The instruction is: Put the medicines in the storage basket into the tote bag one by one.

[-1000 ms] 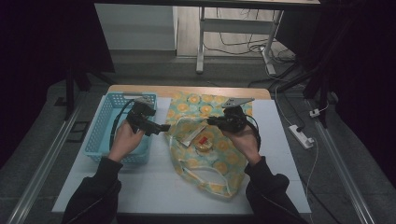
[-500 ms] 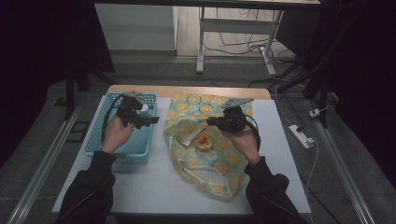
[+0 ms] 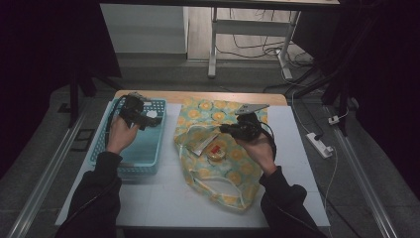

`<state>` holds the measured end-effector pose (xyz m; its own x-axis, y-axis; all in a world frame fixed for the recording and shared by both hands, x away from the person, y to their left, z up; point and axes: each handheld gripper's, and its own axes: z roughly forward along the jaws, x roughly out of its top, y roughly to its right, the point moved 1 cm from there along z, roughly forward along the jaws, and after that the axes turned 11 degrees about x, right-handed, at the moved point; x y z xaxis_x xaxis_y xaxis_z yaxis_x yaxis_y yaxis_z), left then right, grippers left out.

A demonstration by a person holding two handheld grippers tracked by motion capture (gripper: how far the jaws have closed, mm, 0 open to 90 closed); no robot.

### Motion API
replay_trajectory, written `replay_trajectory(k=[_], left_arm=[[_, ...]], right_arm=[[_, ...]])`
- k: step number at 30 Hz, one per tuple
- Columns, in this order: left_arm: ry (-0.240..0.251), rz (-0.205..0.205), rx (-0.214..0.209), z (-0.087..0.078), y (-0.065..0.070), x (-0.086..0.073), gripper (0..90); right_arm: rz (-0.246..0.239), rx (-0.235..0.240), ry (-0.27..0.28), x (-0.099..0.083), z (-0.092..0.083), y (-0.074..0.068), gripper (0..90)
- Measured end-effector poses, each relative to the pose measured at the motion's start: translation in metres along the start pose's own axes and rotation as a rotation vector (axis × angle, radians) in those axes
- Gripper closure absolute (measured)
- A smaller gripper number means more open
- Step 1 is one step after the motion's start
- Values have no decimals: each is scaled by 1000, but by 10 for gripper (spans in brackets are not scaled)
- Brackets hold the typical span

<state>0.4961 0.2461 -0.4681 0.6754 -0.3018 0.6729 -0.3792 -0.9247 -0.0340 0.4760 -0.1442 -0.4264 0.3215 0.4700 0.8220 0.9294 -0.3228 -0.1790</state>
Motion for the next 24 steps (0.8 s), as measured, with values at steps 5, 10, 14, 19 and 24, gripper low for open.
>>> replay_trajectory(k=[5,10,14,19,24], left_arm=[[-44,-14,30,10,-6,1,0],[-82,-40,52,22,-14,2,0],[-107,-58,47,31,-18,3,0],[-138,-65,36,42,-21,6,4],[-159,-52,61,51,-20,8,49]], right_arm=[[-1,2,-1,0,0,0,900],[-1,0,-1,0,0,0,900],[-2,1,0,0,-1,1,900],[-1,1,2,0,-2,1,900],[1,0,5,0,-3,2,900]])
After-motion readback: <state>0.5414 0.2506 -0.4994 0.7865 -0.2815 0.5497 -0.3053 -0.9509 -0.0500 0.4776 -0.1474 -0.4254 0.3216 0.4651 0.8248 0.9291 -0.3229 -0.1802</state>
